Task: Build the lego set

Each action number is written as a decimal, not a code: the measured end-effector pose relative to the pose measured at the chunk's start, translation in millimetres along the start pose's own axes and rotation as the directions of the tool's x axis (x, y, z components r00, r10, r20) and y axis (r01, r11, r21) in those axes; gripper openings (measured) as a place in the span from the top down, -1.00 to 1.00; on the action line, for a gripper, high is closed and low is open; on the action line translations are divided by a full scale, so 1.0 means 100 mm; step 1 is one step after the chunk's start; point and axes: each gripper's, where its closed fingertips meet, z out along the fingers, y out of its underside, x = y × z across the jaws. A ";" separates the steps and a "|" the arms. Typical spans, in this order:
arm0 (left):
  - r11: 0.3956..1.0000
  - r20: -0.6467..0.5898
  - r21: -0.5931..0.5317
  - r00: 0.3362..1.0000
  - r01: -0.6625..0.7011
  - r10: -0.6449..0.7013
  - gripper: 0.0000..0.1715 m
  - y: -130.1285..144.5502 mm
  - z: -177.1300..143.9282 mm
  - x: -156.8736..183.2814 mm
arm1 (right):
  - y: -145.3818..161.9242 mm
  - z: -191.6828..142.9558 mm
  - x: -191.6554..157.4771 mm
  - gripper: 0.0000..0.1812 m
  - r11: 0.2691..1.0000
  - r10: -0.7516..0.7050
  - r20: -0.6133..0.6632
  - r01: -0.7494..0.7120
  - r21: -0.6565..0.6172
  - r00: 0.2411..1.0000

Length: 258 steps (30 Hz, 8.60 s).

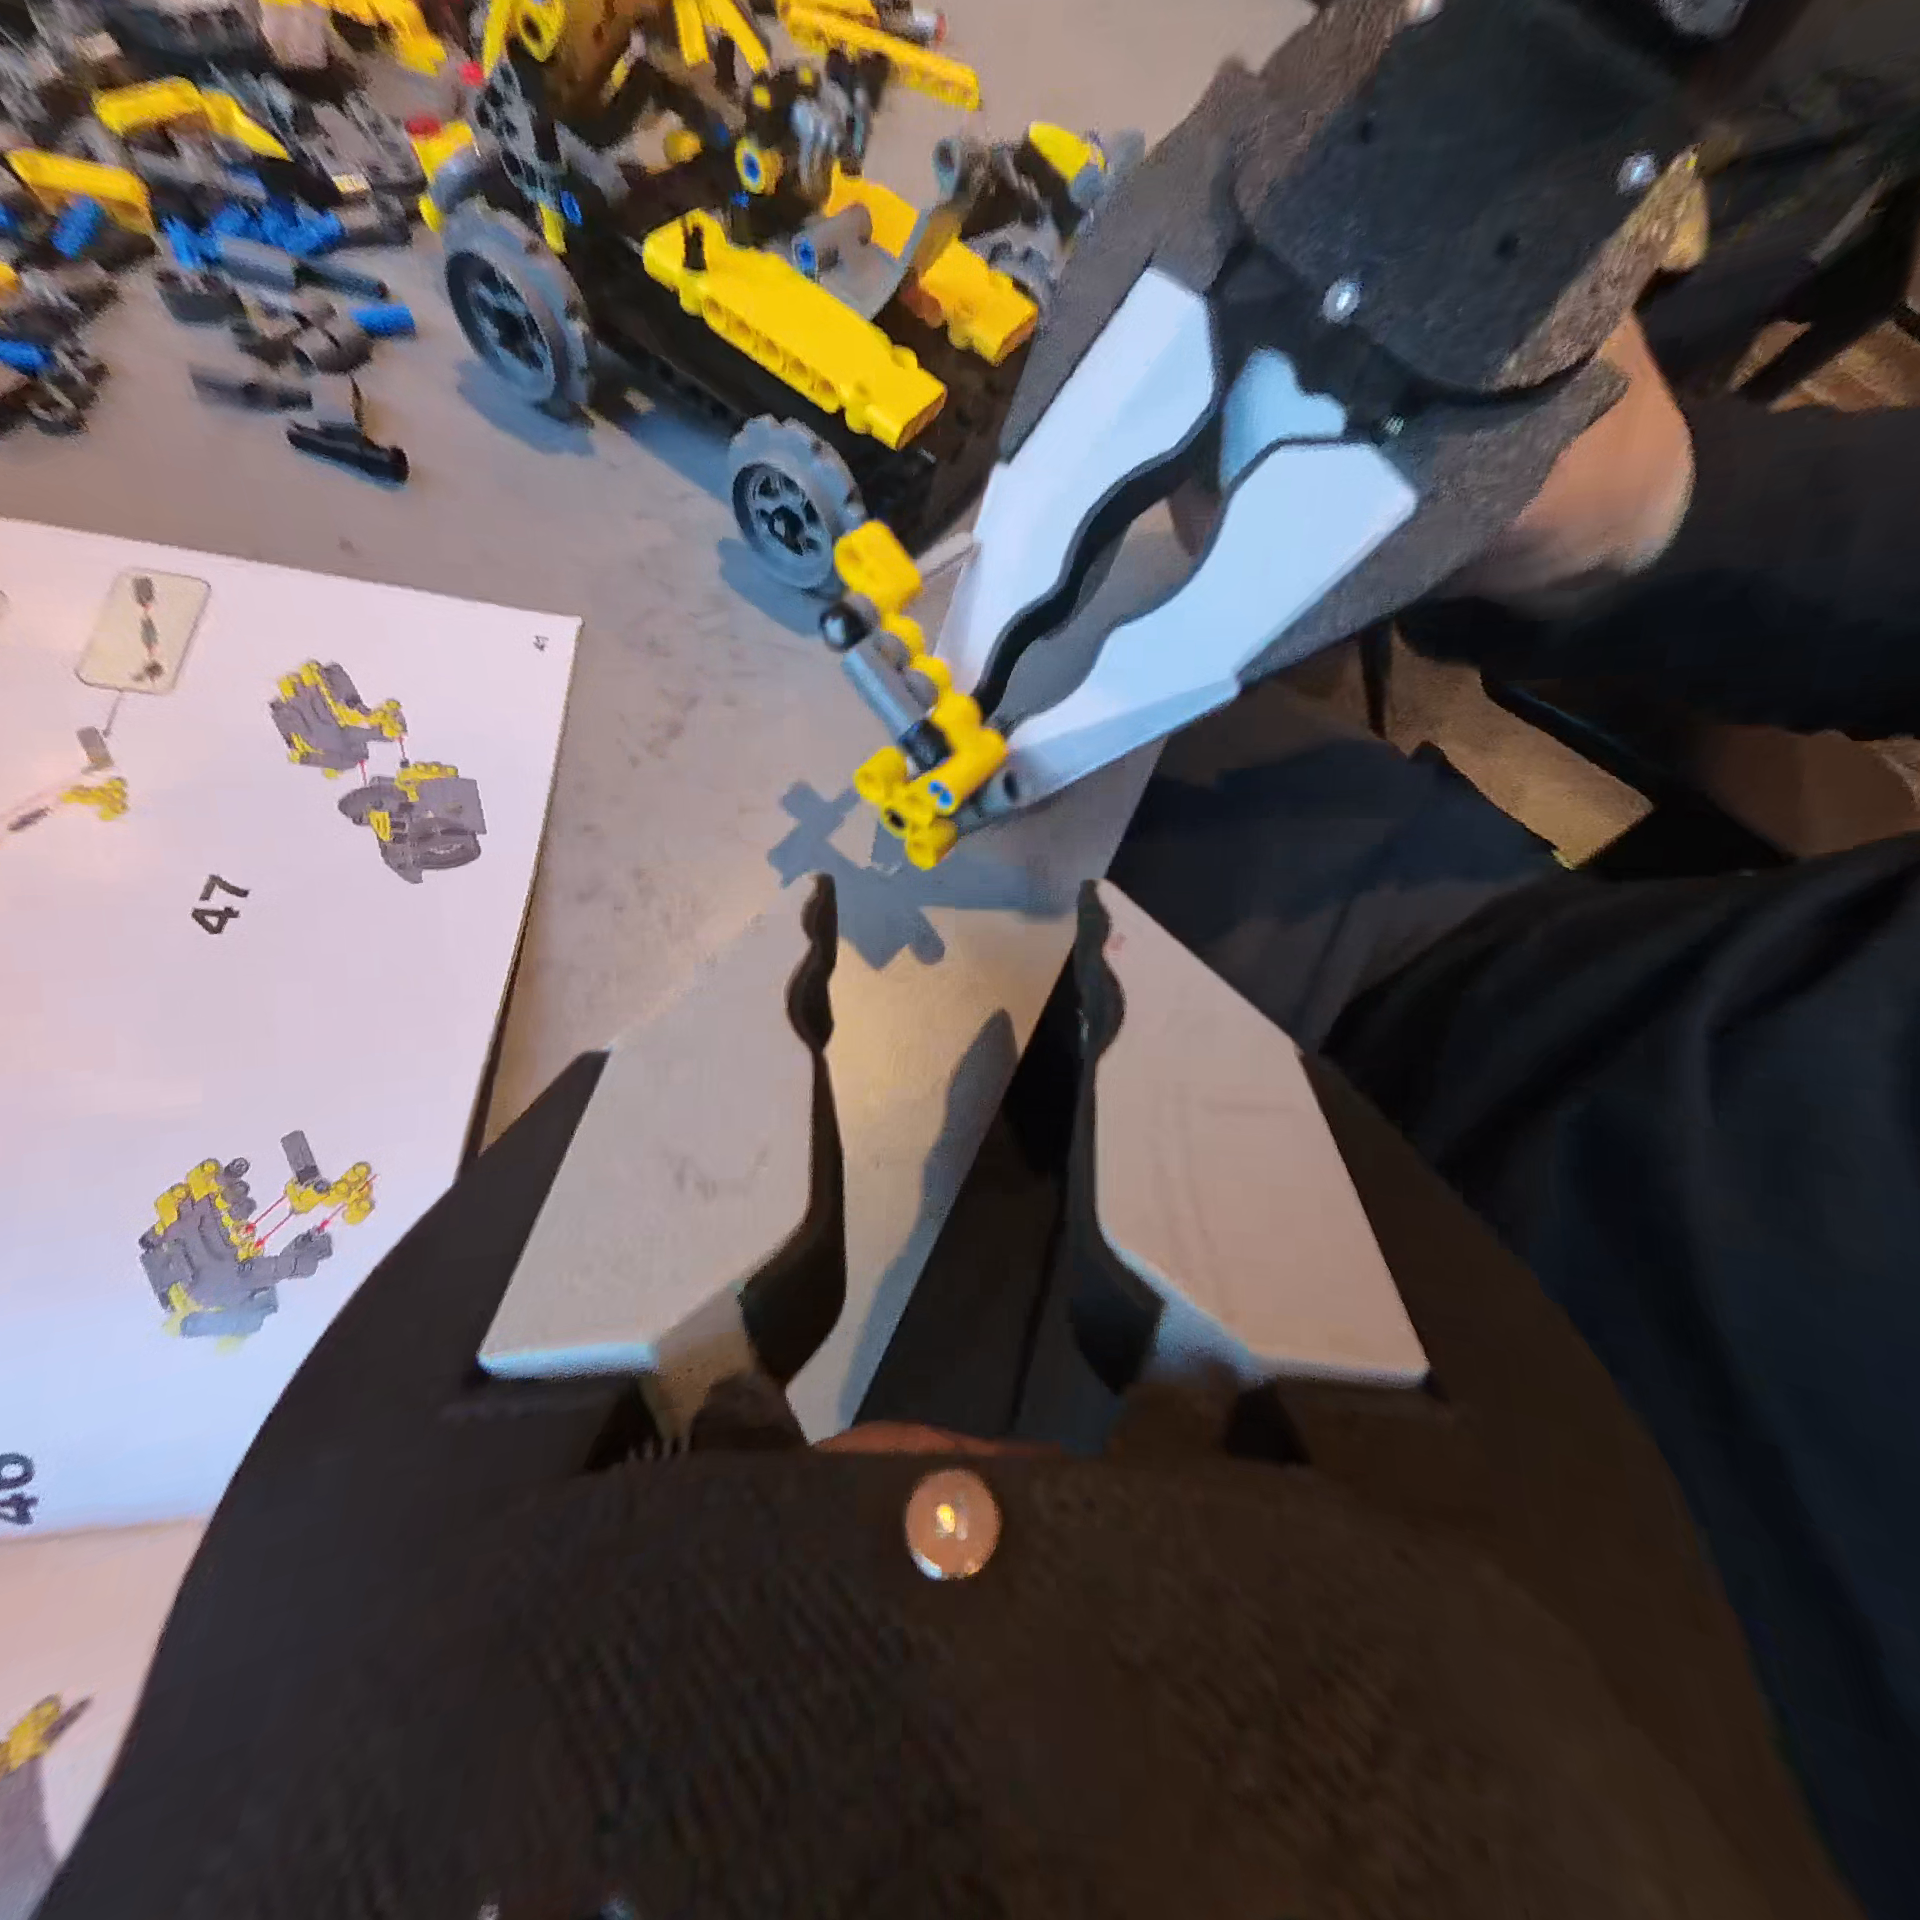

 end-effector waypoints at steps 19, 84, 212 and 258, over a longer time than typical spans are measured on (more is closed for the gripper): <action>0.980 0.056 0.178 0.993 0.092 -0.103 0.74 0.08 -0.06 -0.08 | -0.03 0.21 -0.15 0.92 0.973 -0.225 -0.120 0.217 -0.077 0.967; 0.906 0.087 0.421 0.993 0.040 -0.085 0.23 0.40 -0.47 0.37 | -0.20 0.42 0.14 0.62 0.994 -0.063 -0.213 0.043 -0.098 0.975; 0.874 0.023 0.455 0.983 -0.171 0.180 0.34 -0.18 0.16 0.71 | -0.85 -1.89 1.34 0.69 0.823 0.088 -0.238 0.064 0.565 0.967; 0.815 0.143 0.578 0.977 0.046 -0.156 0.50 -0.47 -0.68 -0.22 | -0.72 -1.22 1.98 0.57 0.963 0.007 -0.398 0.100 0.248 0.917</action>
